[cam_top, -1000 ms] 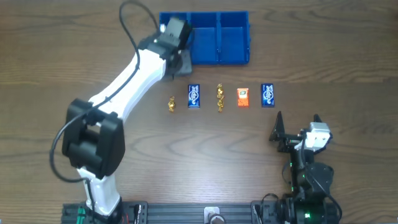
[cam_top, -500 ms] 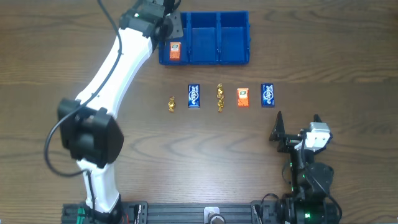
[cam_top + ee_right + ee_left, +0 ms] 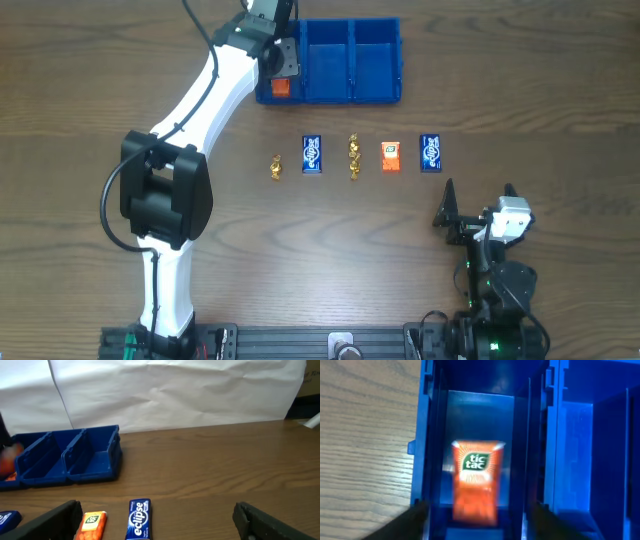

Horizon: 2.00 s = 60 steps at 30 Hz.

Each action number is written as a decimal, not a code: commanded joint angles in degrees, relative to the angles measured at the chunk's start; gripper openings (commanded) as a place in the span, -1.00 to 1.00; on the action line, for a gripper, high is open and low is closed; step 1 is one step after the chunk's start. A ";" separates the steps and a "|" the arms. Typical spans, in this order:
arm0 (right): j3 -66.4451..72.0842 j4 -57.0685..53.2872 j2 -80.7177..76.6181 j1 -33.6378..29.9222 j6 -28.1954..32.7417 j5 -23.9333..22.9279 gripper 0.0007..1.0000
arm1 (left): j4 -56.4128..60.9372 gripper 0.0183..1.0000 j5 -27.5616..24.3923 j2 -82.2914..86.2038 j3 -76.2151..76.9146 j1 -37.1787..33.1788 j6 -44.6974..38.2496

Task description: Sort Candies Into Trays

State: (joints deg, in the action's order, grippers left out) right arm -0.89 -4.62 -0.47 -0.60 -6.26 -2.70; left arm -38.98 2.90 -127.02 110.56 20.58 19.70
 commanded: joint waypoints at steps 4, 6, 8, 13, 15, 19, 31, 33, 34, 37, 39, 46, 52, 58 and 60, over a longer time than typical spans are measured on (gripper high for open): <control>0.44 0.07 0.31 0.22 0.55 0.28 1.00 | -0.96 1.00 -0.09 2.01 1.49 0.98 -0.42; 0.44 0.07 0.31 0.22 0.55 0.28 1.00 | -1.99 1.00 0.52 3.28 2.03 1.97 -0.37; 0.44 0.07 0.31 0.22 0.55 0.28 1.00 | -2.89 1.00 0.55 4.46 2.67 3.26 -0.02; 0.44 0.07 0.31 0.22 0.55 0.28 1.00 | -5.01 1.00 5.55 5.92 3.72 12.57 5.18; 0.44 0.07 0.31 0.22 0.55 0.28 1.00 | -4.50 1.00 8.50 5.27 3.69 17.55 7.98; 0.44 0.07 0.31 0.22 0.55 0.28 1.00 | -4.35 0.97 11.26 2.93 3.69 25.16 13.38; 0.44 0.07 0.31 0.22 0.55 0.28 1.00 | -3.91 0.84 5.70 -8.50 3.69 30.56 24.26; 0.44 0.07 0.31 0.22 0.55 0.28 1.00 | -3.32 0.83 5.01 -9.42 3.69 30.56 24.24; 0.44 0.07 0.31 0.22 0.55 0.31 1.00 | -2.95 0.81 4.85 -9.66 3.69 30.53 24.24; 0.44 0.07 0.31 0.22 0.55 0.28 1.00 | -2.08 0.79 3.85 -11.02 3.72 30.45 24.26; 0.44 0.07 0.31 0.22 0.55 0.28 1.00 | -1.57 0.76 3.15 -11.93 3.72 30.45 24.24; 0.44 0.07 0.31 0.22 0.55 0.28 1.00 | -1.03 0.63 1.95 -13.88 3.72 30.45 24.24; 0.44 0.07 0.31 0.22 0.55 0.28 1.00 | -1.14 0.39 1.95 -14.21 3.72 30.45 24.24; 0.44 0.07 0.31 0.22 0.55 0.28 1.00 | -2.71 -0.04 2.14 -14.25 3.69 30.45 24.26; 0.44 0.07 0.31 0.22 0.55 0.28 1.00 | -2.97 -0.07 2.29 -14.25 3.69 30.47 24.24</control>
State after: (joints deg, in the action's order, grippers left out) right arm -0.89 -4.62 -0.47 -0.60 -6.26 -2.70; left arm -40.93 5.87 -138.98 113.73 51.20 43.62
